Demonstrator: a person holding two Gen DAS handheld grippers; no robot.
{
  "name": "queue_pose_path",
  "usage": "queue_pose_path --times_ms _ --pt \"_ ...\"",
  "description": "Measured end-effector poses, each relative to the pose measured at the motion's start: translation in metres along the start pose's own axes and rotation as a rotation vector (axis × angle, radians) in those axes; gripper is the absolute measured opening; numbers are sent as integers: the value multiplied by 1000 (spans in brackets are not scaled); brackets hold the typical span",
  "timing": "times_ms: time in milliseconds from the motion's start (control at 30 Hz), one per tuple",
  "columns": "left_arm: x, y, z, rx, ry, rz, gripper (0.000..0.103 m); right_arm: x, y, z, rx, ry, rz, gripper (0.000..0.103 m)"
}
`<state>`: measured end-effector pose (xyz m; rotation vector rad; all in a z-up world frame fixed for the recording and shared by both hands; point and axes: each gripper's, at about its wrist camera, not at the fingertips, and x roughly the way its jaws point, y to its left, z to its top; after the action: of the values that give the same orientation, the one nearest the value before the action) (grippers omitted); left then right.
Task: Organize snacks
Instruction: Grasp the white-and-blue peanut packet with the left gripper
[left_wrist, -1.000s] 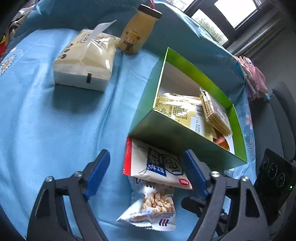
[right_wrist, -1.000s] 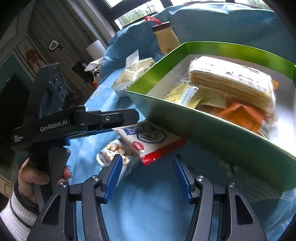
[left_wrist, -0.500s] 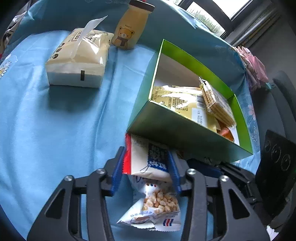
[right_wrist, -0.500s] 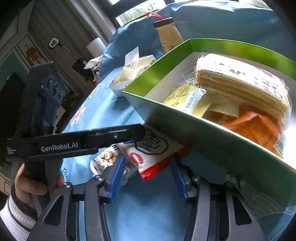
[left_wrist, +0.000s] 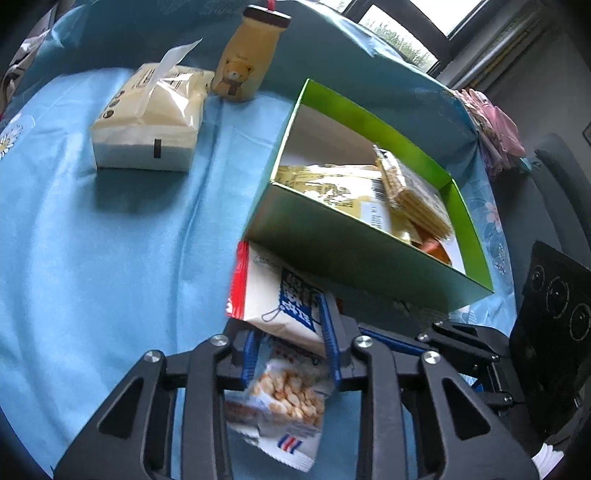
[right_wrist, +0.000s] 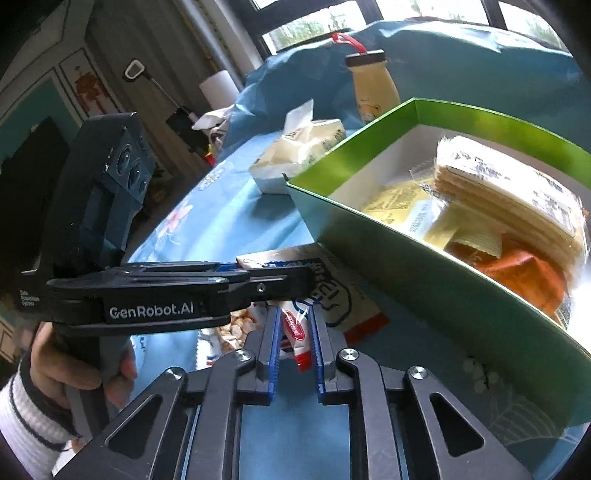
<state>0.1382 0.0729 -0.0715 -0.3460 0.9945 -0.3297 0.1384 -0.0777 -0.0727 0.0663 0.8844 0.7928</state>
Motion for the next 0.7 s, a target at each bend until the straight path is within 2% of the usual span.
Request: queue_pose_path --times_ms 300,400,433,500,533,567,700 --pt "-6 -7 -4 19 -11 -18 18 -2 2 -7 19 19 20 7" --pt "-4 -9 -3 25 -3 -5 18 -6 0 -6 27 31 8 7" --pt "-3 -10 -2 28 0 -1 18 -6 -1 -6 33 32 7 10" --pt "-2 -10 -1 28 2 -2 20 -7 -6 -7 47 35 -17 23" --pt "-1 -9 0 24 2 -2 20 -8 -8 -8 51 34 -35 38" --pt "0 -8 0 20 2 -2 21 -8 -10 -9 58 33 -46 50" --pt "3 -3 3 -2 7 -7 22 -6 -16 -10 81 40 -31 50"
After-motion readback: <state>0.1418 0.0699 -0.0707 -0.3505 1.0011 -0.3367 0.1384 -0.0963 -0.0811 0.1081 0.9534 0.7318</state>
